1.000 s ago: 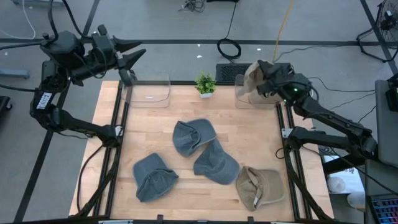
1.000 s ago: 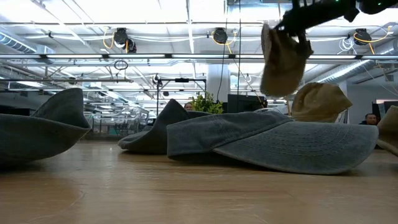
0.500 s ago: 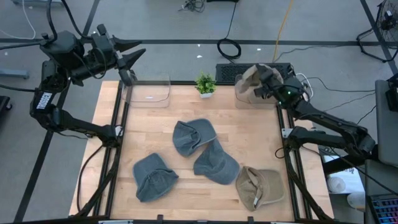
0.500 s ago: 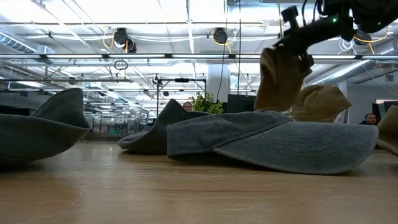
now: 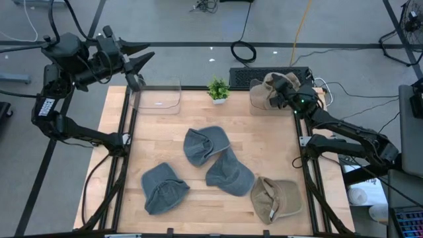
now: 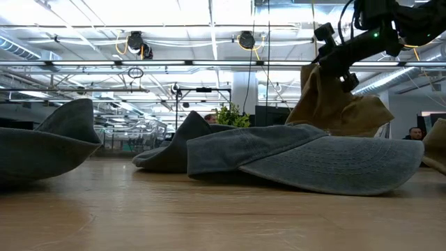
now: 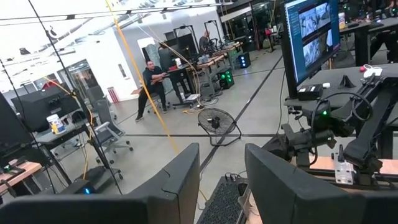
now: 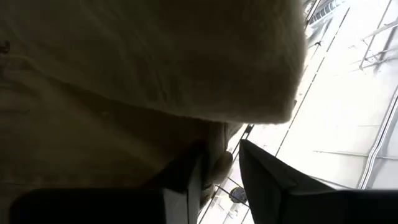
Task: Pick & Place hat
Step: Put the top brown cap into the right transparent bin
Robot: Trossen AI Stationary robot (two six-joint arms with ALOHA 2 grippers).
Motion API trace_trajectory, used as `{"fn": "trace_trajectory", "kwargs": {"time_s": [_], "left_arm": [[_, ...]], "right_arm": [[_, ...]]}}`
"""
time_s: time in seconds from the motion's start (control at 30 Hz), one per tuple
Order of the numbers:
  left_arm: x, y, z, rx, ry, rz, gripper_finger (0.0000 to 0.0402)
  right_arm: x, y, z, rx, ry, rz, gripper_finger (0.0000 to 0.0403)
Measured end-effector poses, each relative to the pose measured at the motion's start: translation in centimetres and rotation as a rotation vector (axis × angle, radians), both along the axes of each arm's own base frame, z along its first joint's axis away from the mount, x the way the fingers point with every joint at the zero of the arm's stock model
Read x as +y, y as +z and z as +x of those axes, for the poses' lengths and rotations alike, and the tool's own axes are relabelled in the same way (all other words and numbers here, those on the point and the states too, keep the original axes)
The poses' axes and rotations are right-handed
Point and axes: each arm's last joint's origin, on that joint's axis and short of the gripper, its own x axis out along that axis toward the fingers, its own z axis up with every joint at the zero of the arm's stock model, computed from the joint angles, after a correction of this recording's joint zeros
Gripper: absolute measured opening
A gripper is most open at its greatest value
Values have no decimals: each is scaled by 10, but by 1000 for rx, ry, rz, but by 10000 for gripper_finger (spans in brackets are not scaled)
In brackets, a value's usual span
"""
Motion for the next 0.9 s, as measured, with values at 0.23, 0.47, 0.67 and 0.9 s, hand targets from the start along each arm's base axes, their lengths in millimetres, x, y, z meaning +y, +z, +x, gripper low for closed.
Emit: {"fn": "trace_trajectory", "kwargs": {"time_s": [0.23, 0.47, 0.67, 0.9], "left_arm": [[-3, 2, -6, -10, -25, 17, 136], [-6, 10, -16, -82, -25, 47, 136], [-9, 13, -23, -104, -24, 65, 136], [-8, 13, -22, -108, -25, 66, 136]], "right_arm": [[0, -1, 0, 21, -14, 3, 103], [-1, -4, -1, 61, -53, 7, 104], [-6, 13, -13, -93, -179, -85, 104], [-4, 20, -23, -151, -143, -86, 105]]}}
